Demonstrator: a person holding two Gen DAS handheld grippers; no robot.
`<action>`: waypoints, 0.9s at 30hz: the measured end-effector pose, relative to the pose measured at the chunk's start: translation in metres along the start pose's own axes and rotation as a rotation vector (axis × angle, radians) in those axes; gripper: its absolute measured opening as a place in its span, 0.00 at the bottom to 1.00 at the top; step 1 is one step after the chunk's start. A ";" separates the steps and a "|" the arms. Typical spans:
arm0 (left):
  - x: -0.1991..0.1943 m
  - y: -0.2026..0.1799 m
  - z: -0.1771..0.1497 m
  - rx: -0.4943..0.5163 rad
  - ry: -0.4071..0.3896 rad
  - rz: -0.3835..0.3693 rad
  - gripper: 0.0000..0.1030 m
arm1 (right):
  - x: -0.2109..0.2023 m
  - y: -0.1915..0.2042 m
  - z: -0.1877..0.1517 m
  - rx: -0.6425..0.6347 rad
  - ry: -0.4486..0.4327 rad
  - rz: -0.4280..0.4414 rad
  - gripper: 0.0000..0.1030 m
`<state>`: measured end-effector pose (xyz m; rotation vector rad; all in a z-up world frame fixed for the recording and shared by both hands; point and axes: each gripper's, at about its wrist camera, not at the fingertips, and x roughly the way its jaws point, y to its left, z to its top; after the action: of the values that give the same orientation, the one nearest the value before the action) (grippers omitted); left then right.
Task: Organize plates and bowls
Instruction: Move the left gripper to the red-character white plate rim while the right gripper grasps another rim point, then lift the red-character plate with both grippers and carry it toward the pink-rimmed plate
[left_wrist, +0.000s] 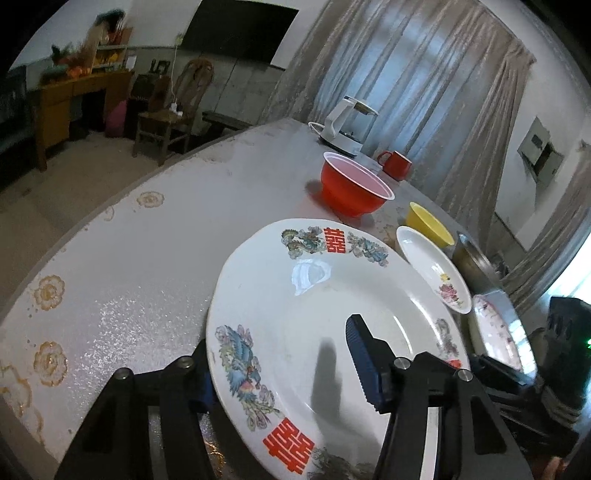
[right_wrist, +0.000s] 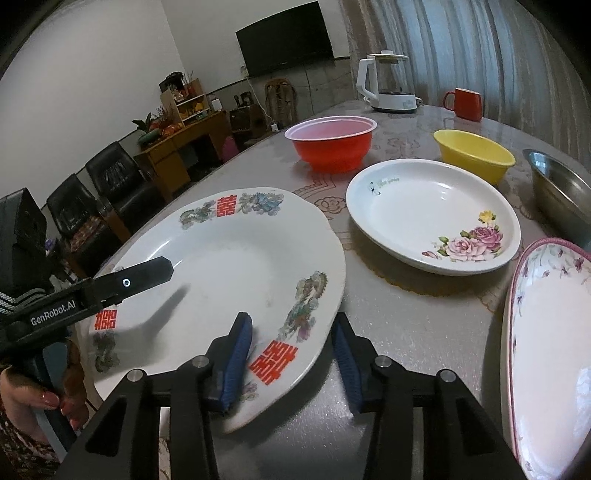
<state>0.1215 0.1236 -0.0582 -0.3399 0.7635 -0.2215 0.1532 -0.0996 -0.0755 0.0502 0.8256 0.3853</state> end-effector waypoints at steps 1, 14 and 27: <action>0.000 -0.002 -0.001 0.016 -0.005 0.013 0.57 | 0.000 0.000 0.000 -0.002 0.000 -0.002 0.44; 0.004 -0.017 -0.017 0.159 -0.054 0.144 0.52 | 0.001 -0.001 -0.001 0.013 -0.002 0.054 0.30; -0.005 -0.016 -0.023 0.146 -0.075 0.106 0.38 | 0.000 -0.002 -0.001 0.015 -0.008 0.030 0.29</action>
<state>0.1008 0.1053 -0.0648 -0.1685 0.6852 -0.1628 0.1535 -0.1015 -0.0767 0.0778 0.8204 0.4069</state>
